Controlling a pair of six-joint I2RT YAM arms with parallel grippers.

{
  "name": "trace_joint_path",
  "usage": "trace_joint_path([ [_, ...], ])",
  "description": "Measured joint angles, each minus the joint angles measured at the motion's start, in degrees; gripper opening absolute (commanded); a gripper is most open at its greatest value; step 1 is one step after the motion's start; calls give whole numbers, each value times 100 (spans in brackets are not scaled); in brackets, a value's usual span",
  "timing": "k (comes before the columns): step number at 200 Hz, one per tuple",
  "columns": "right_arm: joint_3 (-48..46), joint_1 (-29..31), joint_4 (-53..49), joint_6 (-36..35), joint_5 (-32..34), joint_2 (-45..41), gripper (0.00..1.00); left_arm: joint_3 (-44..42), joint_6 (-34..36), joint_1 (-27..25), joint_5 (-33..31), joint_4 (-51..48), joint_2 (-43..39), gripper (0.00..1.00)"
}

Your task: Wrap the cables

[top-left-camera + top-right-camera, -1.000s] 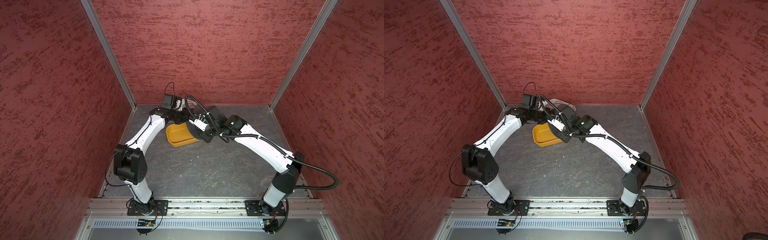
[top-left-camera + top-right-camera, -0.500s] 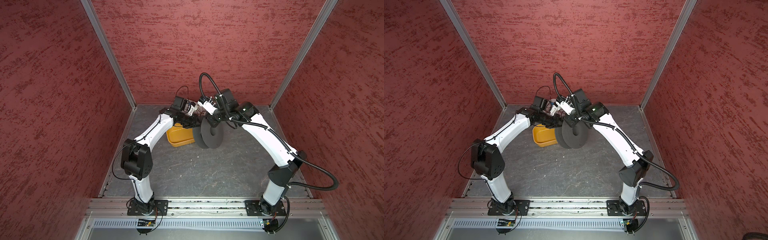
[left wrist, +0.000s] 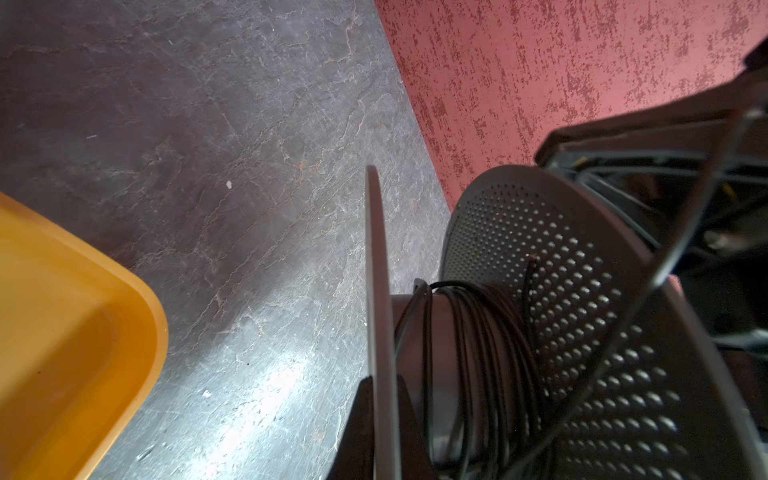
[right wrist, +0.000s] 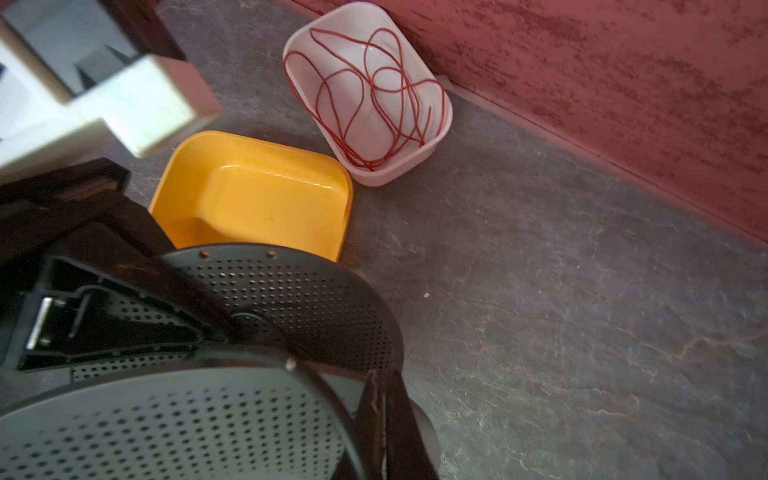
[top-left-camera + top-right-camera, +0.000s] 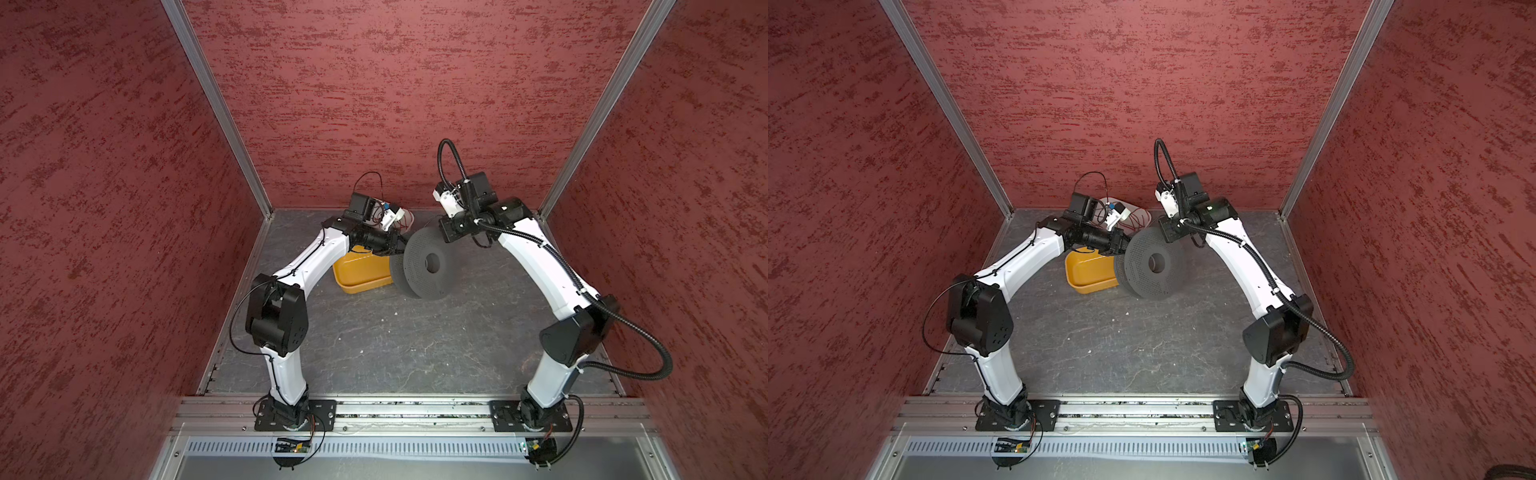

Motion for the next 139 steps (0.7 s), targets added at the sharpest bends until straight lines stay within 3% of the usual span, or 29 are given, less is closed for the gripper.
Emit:
trace_joint_path([
  [41,-271,-133,22,229,503,-142,1,9,144,-22,413,9,138,0],
  [92,-721,-179,44,245,1517,-162,2,363,391,-20,476,-74,201,0],
  [121,-1029,-249,153,229,1344,-181,2,444,483,7,686,-142,284,0],
  [139,-1261,-455,317,227,782,-260,2,529,525,55,892,-203,411,0],
])
